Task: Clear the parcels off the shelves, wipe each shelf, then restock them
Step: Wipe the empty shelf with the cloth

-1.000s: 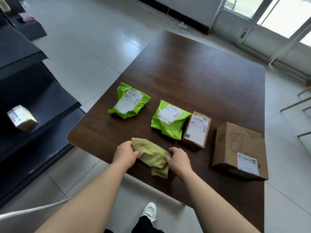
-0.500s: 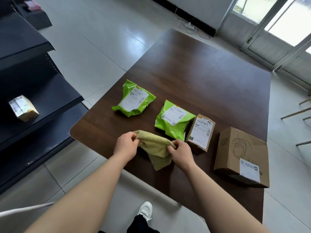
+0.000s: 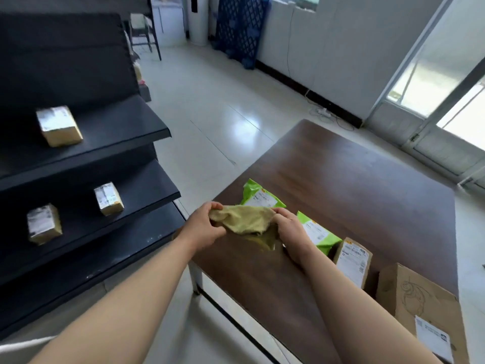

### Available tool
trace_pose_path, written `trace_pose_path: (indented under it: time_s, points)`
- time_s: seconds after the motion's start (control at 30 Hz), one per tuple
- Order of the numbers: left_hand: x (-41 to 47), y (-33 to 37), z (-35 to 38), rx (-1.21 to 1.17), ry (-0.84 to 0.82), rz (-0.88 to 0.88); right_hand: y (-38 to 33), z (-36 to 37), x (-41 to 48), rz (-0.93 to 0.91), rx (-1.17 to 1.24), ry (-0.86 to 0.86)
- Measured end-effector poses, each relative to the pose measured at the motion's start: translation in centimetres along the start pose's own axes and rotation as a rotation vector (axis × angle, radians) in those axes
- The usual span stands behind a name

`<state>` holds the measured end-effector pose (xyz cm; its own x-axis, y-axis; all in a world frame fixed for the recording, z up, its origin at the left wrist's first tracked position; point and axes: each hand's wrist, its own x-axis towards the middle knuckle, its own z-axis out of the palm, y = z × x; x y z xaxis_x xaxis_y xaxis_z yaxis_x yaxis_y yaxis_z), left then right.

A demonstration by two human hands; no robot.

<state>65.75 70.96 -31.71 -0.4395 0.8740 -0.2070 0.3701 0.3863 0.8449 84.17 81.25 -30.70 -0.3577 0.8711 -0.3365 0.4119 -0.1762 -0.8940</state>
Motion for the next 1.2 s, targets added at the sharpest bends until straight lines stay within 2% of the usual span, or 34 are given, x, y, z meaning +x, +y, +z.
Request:
trace_pose_path:
  time_s: [0.1, 0.2, 0.33, 0.43, 0.63, 0.73, 0.83, 0.9, 1.0, 1.1, 1.2]
  points:
    - [-0.5, -1.4, -4.5, 0.067, 0.111, 0.008, -2.7, 3.6, 0.0, -0.037, -0.034, -0.100]
    - [-1.0, -3.7, -9.9, 0.089, 0.226, -0.064, -5.1, 8.4, 0.1, -0.115, -0.173, -0.131]
    - [-2.3, -7.3, -17.1, 0.062, 0.333, -0.165, -8.5, 15.5, -0.1, -0.178, -0.291, -0.180]
    - [-3.8, -9.9, -21.8, -0.004, 0.368, -0.196, -10.8, 21.0, -1.3, -0.205, -0.291, -0.256]
    - [-7.8, -14.4, -29.5, -0.293, 0.172, -0.222, -14.9, 31.9, -3.8, -0.294, -0.295, -0.384]
    - [-9.8, -16.7, -32.6, -0.306, 0.097, -0.205, -16.7, 36.7, -5.0, -0.358, -0.340, -0.465]
    - [-11.2, -18.9, -34.3, -0.230, 0.181, -0.215, -17.8, 40.3, -6.3, -0.389, -0.351, -0.569]
    - [-12.1, -20.4, -35.4, -0.213, 0.300, -0.221, -18.4, 42.4, -6.8, -0.414, -0.403, -0.610]
    - [-13.8, -23.0, -37.4, -0.113, 0.447, -0.271, -18.9, 45.3, -7.0, -0.427, -0.533, -0.666]
    - [-15.7, -25.4, -39.4, -0.076, 0.557, -0.364, -19.1, 48.5, -6.9, -0.495, -0.754, -0.796]
    - [-17.1, -26.3, -40.7, -0.149, 0.555, -0.417, -18.7, 50.4, -6.5, -0.523, -0.823, -0.837]
